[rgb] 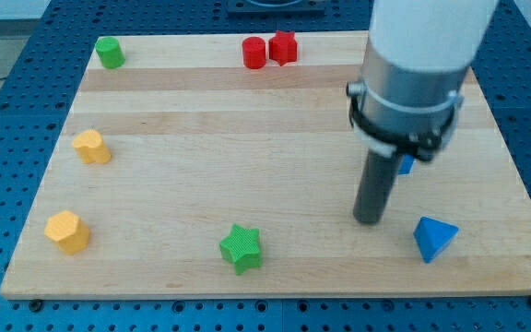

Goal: Place the green star below the red circle

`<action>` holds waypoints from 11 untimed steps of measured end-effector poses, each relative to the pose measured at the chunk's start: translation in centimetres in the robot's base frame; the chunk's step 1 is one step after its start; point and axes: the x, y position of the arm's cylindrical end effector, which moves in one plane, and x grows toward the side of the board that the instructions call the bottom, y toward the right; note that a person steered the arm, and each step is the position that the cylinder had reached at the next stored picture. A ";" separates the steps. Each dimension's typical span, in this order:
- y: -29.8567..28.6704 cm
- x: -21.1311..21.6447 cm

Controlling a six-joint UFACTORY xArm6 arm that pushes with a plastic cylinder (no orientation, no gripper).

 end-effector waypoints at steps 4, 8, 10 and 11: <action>6.9 0.1; 12.7 -0.3; -4.2 -19.4; -16.2 -22.4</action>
